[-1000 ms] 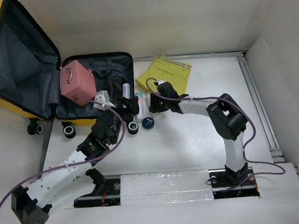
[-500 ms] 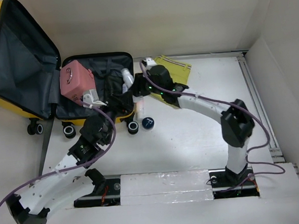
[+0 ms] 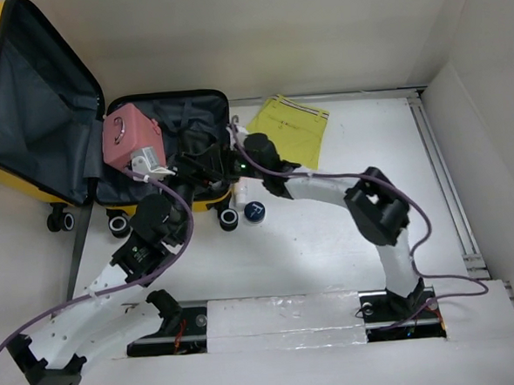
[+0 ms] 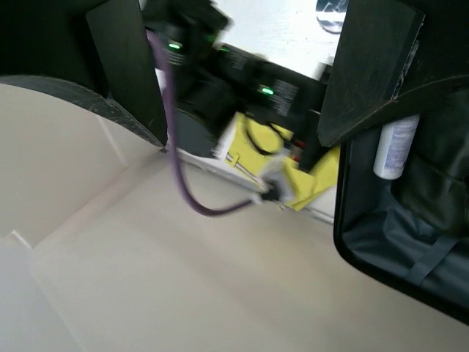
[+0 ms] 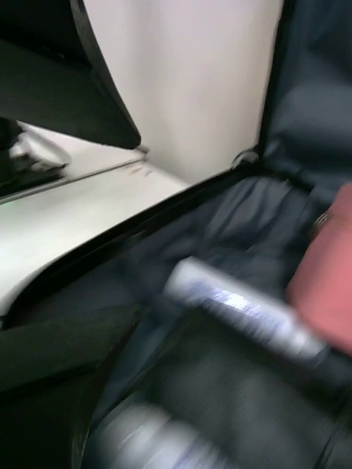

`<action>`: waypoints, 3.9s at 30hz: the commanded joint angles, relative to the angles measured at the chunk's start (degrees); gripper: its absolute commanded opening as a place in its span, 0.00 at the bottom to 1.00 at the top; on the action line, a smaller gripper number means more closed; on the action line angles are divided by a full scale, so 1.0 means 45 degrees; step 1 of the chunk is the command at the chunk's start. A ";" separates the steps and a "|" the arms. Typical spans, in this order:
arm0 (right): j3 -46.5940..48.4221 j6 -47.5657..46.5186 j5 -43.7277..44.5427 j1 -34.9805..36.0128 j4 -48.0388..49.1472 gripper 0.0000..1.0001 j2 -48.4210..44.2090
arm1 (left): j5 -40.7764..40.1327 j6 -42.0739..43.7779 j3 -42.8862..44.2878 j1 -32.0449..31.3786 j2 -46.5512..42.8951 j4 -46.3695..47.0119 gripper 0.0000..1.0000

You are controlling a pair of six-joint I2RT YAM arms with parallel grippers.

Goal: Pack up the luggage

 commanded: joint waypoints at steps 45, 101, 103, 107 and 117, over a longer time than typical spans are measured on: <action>-0.6354 -0.6221 0.7565 0.0670 -0.4975 0.44 -0.6330 | 0.1062 0.0059 -0.0858 0.0007 0.0603 0.1669 0.79; -0.5666 -0.4092 0.3569 -0.1753 -0.0677 0.15 -0.2733 | 0.0829 -0.0096 -0.0699 0.0007 0.1247 0.1240 0.79; -0.6605 -0.4092 0.3749 -0.1871 -0.0675 0.15 -0.4311 | 0.0829 -0.0096 -0.0546 0.0007 0.1383 0.1280 0.79; -0.6242 -0.4520 0.2622 -0.1988 -0.0946 0.15 -0.5569 | 0.1122 -0.0096 -0.0544 0.0007 0.1384 0.1570 0.79; 0.0143 -0.3451 -0.0331 -0.0856 -0.0949 0.17 -0.1870 | -0.0459 -0.0739 0.0315 0.0007 0.0994 -0.0729 0.73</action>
